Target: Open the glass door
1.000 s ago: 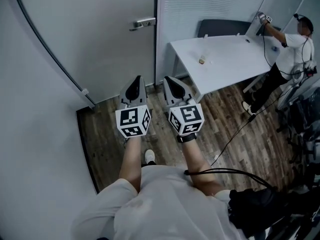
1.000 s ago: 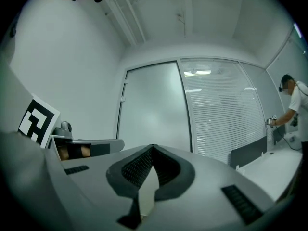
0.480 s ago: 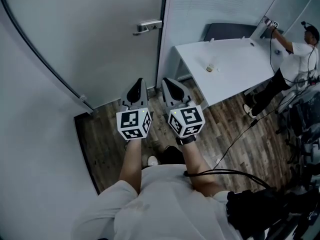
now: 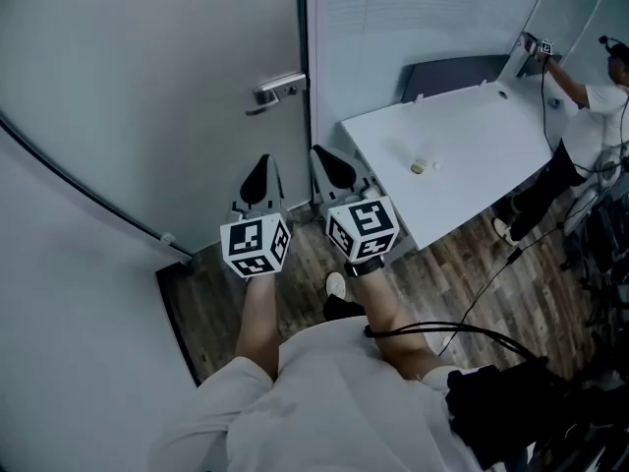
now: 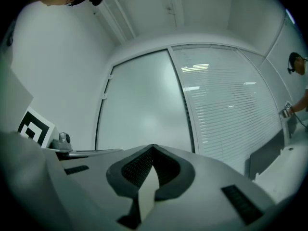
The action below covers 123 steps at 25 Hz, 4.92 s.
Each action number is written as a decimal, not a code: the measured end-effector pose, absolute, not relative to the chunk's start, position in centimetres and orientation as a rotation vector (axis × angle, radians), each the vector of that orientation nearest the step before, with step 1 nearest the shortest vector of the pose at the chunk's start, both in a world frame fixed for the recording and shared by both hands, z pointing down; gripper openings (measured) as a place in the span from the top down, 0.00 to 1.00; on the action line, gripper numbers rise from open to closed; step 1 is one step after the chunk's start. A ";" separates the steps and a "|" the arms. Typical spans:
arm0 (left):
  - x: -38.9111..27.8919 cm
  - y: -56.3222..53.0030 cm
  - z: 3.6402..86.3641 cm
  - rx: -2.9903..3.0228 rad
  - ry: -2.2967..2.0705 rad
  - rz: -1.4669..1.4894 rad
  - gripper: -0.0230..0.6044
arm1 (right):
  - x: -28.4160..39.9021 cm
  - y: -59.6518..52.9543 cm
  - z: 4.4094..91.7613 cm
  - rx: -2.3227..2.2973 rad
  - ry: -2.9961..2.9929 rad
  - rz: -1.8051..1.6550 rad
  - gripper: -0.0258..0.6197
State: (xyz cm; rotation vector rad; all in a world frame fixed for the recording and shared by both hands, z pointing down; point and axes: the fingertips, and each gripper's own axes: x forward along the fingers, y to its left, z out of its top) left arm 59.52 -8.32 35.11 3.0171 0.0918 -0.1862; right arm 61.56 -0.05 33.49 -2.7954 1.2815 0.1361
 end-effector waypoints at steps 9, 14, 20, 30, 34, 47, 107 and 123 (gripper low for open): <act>72.7 -6.9 32.6 3.046 0.133 -0.206 0.96 | 73.9 1.1 29.9 -2.818 1.278 0.227 0.96; 76.0 -7.3 34.9 3.062 0.089 -0.120 0.96 | 78.6 1.5 32.3 -2.791 1.267 0.133 0.96; 77.9 -10.3 38.3 3.075 0.012 0.023 0.96 | 80.8 -1.1 35.6 -2.751 1.339 0.013 0.96; 82.7 -14.6 43.0 3.142 0.124 0.305 0.96 | 85.0 -5.2 37.7 -2.759 1.350 -0.056 0.96; 84.7 -16.9 44.7 3.246 0.145 0.441 0.96 | 86.5 -7.2 38.2 -2.773 1.341 -0.079 0.96; 89.3 -19.9 50.7 3.399 0.502 0.860 0.91 | 92.1 -9.0 39.5 -2.834 1.215 -0.155 0.96; 91.3 -20.7 55.9 3.040 0.849 0.410 0.84 | 96.1 -6.3 44.9 -2.893 1.076 -0.333 0.96; 89.8 -19.4 55.2 3.260 0.851 0.643 0.84 | 94.2 -3.1 42.5 -2.888 1.088 -0.235 0.96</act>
